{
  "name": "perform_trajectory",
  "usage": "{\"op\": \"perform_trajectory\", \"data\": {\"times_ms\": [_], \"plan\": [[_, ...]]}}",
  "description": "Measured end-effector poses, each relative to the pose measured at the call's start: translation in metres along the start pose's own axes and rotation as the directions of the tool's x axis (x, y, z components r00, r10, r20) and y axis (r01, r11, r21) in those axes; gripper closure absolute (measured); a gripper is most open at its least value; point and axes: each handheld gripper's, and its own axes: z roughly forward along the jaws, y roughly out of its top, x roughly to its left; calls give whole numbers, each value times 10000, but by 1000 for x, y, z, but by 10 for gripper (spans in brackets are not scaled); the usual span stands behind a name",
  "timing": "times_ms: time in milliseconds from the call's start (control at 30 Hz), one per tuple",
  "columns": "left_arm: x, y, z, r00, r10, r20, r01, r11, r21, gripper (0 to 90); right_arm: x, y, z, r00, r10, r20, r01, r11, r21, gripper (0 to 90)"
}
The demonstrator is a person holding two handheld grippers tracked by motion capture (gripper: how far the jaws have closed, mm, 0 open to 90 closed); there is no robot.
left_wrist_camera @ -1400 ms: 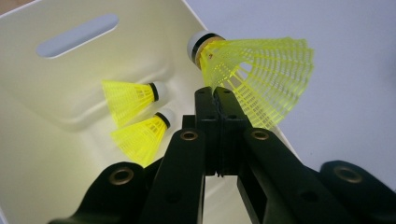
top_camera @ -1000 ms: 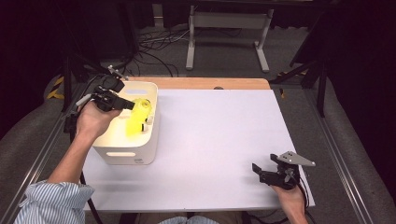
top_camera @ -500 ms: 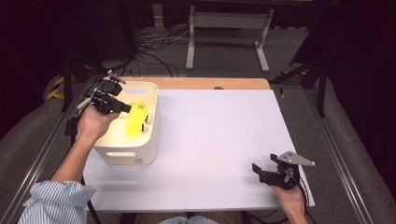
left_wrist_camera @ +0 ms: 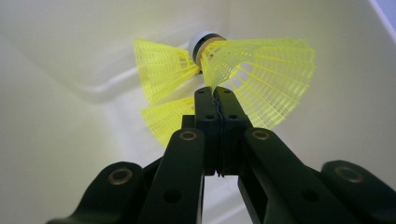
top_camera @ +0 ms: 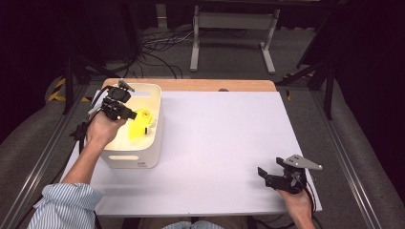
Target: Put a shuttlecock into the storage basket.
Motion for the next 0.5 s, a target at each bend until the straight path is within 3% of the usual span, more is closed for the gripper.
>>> {"op": "perform_trajectory", "data": {"times_ms": [500], "plan": [[0, 3, 14, 9999, -67, 89, 65, 9996, 274, 885, 0, 0, 0, 10000, 9, -67, -9, 10000, 25, 133]]}}
